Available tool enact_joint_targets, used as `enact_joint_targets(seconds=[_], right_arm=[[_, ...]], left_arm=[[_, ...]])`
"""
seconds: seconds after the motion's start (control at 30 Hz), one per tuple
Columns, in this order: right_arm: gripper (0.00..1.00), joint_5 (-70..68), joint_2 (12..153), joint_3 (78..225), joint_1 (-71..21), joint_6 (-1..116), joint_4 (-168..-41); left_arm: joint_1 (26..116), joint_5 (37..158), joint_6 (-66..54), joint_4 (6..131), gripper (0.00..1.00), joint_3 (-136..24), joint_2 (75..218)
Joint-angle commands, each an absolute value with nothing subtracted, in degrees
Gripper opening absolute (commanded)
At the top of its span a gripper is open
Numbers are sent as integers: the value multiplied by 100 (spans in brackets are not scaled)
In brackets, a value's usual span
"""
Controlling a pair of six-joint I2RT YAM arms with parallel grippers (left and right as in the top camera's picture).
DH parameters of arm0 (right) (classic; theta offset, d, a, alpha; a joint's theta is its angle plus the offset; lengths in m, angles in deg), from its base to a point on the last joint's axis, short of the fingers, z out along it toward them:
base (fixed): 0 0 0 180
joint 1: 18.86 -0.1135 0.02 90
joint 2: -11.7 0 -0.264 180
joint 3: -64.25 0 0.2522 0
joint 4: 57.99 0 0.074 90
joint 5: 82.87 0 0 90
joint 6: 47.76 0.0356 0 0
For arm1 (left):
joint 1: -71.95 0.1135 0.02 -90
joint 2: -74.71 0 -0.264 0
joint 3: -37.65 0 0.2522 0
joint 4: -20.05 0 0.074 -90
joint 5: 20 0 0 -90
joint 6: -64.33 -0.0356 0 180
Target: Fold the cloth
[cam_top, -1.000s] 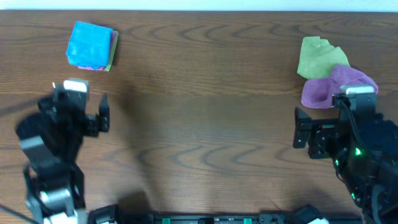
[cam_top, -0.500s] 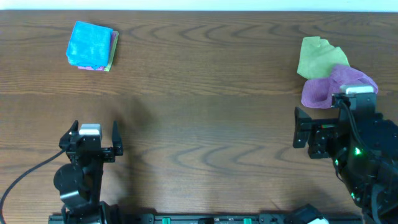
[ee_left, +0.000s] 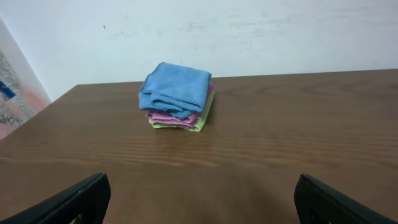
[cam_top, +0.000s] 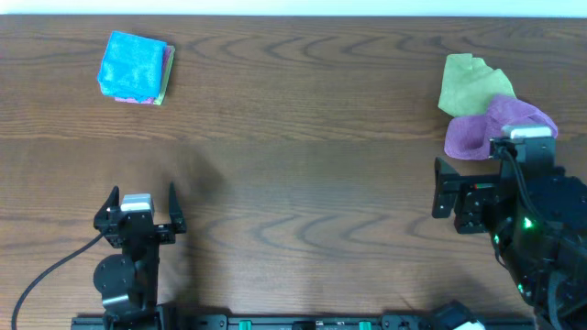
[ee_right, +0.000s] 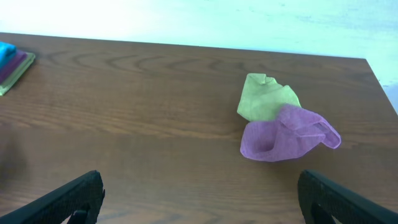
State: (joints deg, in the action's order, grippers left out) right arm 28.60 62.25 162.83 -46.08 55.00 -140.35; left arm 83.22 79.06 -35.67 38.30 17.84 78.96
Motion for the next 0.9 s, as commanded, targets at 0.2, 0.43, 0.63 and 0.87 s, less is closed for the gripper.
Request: enact_joint_targets(seconds=[0.2,0.43,0.63,0.87], right_arm=[[99,2919,6223,16351,-4625,5487,-14044],[99,2919,6223,16351,-4625,5487,-14044],[99,2919,6223,16351,-4625,5487,-14042],[99,2919,6223,16351,-4625,5487,-14044]], left_arm=[[8274,7727,-3434,3810,95,2103,7557],[8230,7705,-3329,3697,96,2278,7491],[8051,7552,-3185,3764,95,2363,7491],[7900,7104,-3191,3823,96,2363,7489]])
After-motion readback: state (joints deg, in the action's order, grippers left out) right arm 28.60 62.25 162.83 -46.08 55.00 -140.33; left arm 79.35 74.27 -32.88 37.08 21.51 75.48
